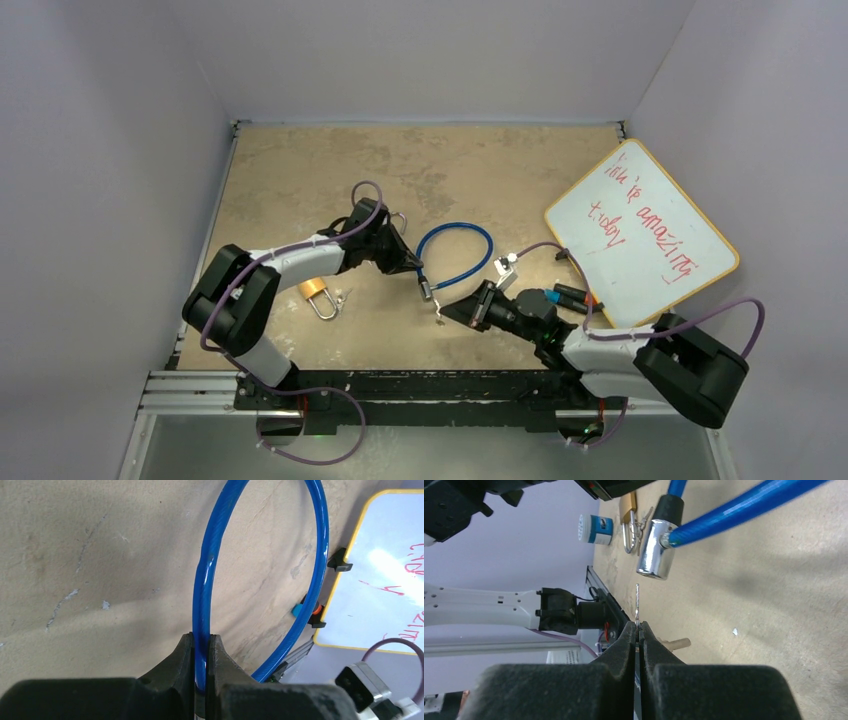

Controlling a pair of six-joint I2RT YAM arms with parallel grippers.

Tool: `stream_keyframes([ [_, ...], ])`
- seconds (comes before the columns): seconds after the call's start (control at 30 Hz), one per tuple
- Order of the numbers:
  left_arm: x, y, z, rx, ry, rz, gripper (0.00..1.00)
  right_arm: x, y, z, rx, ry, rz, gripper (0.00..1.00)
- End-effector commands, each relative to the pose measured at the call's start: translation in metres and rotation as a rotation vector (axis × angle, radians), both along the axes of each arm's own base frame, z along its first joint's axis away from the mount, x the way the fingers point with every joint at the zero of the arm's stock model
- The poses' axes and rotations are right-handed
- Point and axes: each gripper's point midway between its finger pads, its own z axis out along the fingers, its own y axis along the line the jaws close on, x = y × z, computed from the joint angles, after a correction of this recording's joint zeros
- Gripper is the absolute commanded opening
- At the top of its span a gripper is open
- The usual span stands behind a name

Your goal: Unlock with the key

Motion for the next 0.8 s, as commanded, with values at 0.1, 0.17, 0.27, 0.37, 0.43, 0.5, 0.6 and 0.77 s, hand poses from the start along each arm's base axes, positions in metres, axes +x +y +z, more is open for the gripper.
stream_keyframes([
  [0.1,0.012,-0.018,0.034,-0.154,-0.068,0.001,0.0,0.005,0.013,0.007,0.019,0.002,0.013,0.0],
  [0.17,0.011,-0.018,0.034,-0.154,-0.069,0.002,0.0,0.006,0.014,0.008,0.03,0.003,0.013,0.0],
  [0.27,0.01,-0.018,0.034,-0.154,-0.067,0.002,0.0,0.007,0.014,0.012,0.047,-0.009,0.007,0.0],
  [0.37,0.01,-0.018,0.033,-0.154,-0.066,0.001,0.0,0.008,0.014,0.017,0.054,-0.024,0.004,0.0],
  [0.43,0.009,-0.017,0.032,-0.154,-0.064,0.002,0.0,0.008,0.014,0.02,0.058,-0.035,0.005,0.0],
  [0.5,0.009,-0.017,0.031,-0.153,-0.061,0.004,0.0,0.008,0.013,0.023,0.061,-0.046,0.005,0.0],
  [0.6,0.008,-0.018,0.03,-0.161,-0.057,0.003,0.0,0.009,0.013,0.02,0.041,-0.039,-0.002,0.0],
  [0.77,0.007,-0.018,0.033,-0.178,-0.053,0.008,0.0,0.013,0.016,0.02,0.024,-0.038,-0.001,0.0],
])
